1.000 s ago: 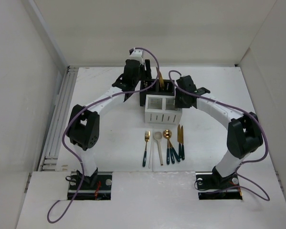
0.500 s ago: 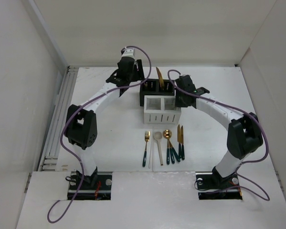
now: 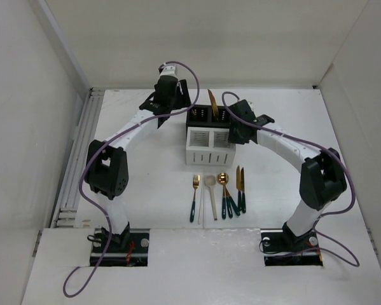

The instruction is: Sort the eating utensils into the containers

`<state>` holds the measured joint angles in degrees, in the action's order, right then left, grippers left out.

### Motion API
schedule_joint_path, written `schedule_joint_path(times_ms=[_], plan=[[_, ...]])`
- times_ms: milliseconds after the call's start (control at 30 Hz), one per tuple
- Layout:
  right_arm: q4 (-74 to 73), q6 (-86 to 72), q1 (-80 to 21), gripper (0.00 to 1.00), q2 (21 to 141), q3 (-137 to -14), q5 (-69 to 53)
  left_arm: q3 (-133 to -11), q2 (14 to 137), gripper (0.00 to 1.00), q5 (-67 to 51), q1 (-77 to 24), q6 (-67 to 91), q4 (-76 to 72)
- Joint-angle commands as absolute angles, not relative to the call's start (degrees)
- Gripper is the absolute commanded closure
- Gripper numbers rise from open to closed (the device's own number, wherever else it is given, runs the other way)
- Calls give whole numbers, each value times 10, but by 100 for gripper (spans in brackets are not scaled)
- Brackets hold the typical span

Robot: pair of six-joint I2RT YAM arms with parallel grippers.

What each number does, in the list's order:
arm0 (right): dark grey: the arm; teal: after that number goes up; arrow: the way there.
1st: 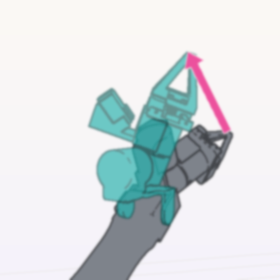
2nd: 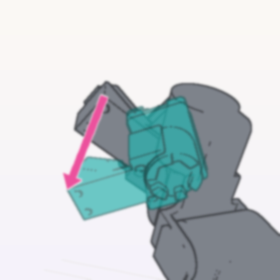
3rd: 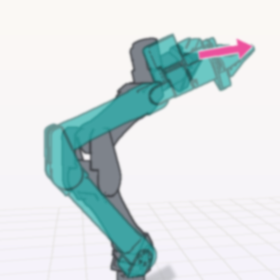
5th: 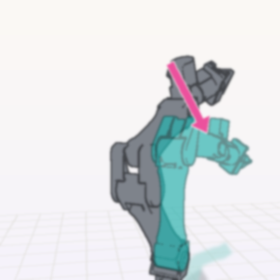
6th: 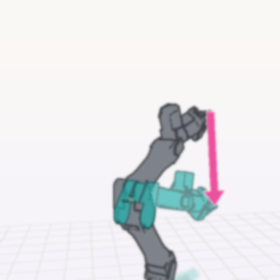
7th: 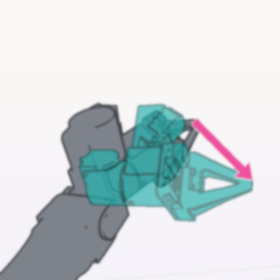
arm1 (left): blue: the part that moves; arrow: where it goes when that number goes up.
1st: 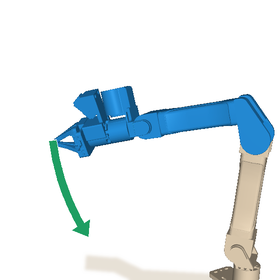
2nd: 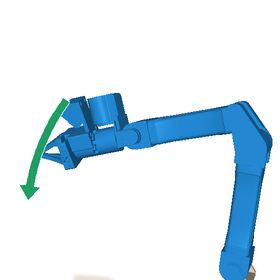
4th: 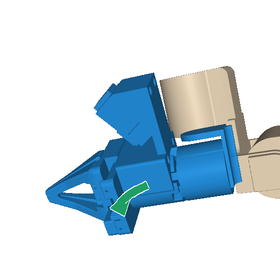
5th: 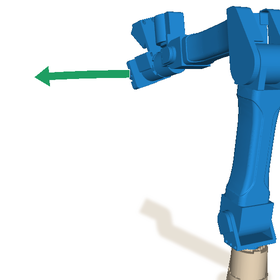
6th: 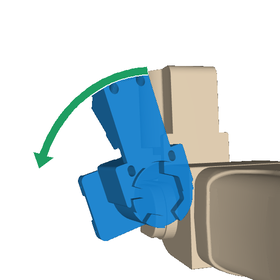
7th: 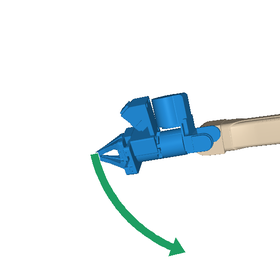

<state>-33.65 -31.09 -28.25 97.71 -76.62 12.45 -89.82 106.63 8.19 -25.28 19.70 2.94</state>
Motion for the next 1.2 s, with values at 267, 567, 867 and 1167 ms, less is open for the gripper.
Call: schedule_joint_path(times_ms=[267, 567, 867, 1167], plan=[[-323, -338, -288, 100, 1004, -837, 165, -894, 1013, 36, 91, -249, 209, 28], [-311, -310, -294, 100, 993, -829, 139, -889, 1013, 36, 91, -249, 221, 21], [-294, -336, -299, 99, 998, -816, 120, -883, 1008, 36, 92, -249, 214, 21], [-323, -294, -299, 52, 953, -831, 167, -883, 997, 36, 98, -249, 220, 39]])
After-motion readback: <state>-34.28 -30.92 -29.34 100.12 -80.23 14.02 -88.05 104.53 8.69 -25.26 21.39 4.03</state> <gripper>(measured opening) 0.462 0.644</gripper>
